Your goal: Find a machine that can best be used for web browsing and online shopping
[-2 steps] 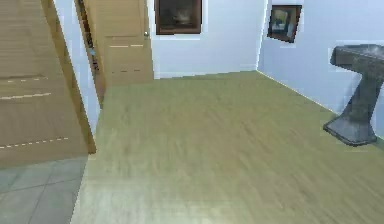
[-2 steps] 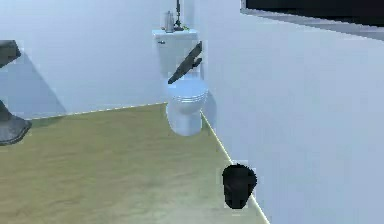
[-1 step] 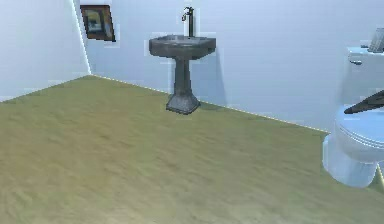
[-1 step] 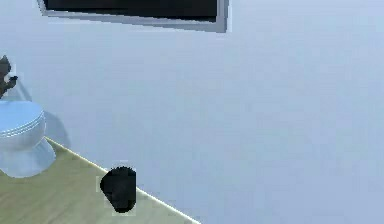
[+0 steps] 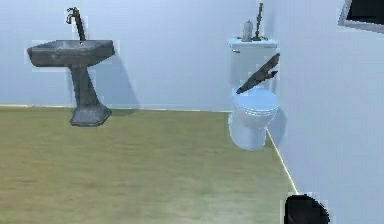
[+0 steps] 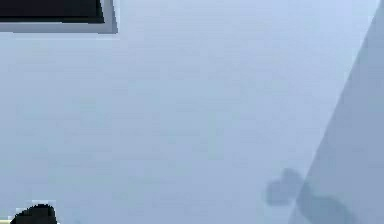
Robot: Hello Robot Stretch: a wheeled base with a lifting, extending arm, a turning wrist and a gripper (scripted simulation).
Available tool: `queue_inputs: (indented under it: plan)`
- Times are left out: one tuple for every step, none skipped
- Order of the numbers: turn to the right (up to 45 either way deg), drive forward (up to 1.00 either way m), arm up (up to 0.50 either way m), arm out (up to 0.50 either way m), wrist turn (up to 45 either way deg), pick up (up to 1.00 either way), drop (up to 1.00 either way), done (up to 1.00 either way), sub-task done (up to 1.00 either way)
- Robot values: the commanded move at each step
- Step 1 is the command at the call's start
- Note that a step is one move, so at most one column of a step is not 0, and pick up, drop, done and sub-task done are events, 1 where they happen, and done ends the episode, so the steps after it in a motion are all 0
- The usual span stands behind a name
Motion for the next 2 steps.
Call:
queue_inputs:
  plan:
    - [3.0,0.0,0.0,0.0,0.0,0.0,0.0,0.0,0.0]
    - [0.0,0.05,0.0,0.0,0.0,0.0,0.0,0.0,0.0]
